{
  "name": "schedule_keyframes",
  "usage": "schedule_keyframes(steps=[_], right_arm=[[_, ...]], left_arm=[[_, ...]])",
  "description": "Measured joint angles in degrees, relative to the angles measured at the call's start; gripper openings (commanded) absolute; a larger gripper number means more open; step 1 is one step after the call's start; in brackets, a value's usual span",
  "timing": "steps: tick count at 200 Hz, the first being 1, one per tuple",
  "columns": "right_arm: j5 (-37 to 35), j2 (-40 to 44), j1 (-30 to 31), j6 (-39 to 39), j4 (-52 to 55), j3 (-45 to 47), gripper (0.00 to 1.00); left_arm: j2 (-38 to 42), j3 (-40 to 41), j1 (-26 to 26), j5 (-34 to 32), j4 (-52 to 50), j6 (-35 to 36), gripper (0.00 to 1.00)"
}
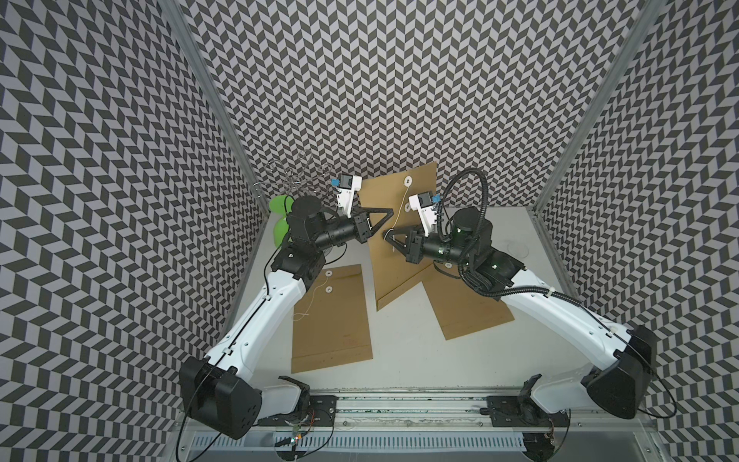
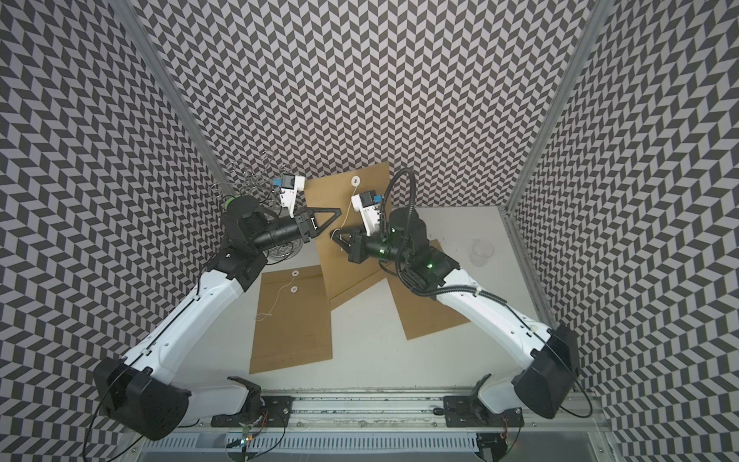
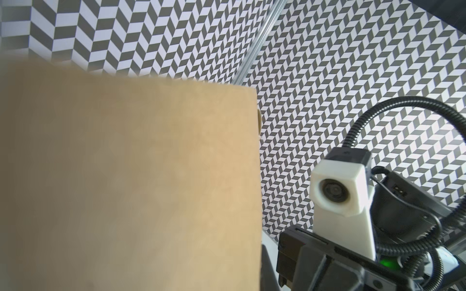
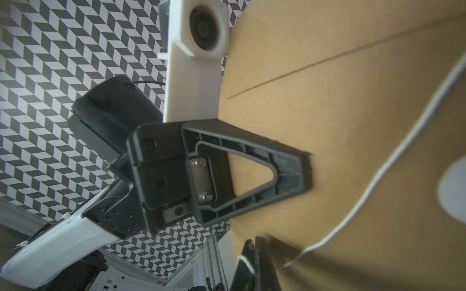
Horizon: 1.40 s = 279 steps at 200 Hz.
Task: Close the mouth of the file bag
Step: Close the file bag.
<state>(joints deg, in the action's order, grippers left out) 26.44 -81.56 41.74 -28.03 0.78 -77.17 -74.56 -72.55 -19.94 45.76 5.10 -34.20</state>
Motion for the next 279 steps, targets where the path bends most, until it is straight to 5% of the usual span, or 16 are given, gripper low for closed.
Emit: schedule_keyframes(steps=[279], right_arm=[[6.4,3.54,-14.88,-2.05,-0.61,7.06,0.0]], left_arm=[[1.09,-2.58,-0.98,11.91,1.55,1.4,0.0]])
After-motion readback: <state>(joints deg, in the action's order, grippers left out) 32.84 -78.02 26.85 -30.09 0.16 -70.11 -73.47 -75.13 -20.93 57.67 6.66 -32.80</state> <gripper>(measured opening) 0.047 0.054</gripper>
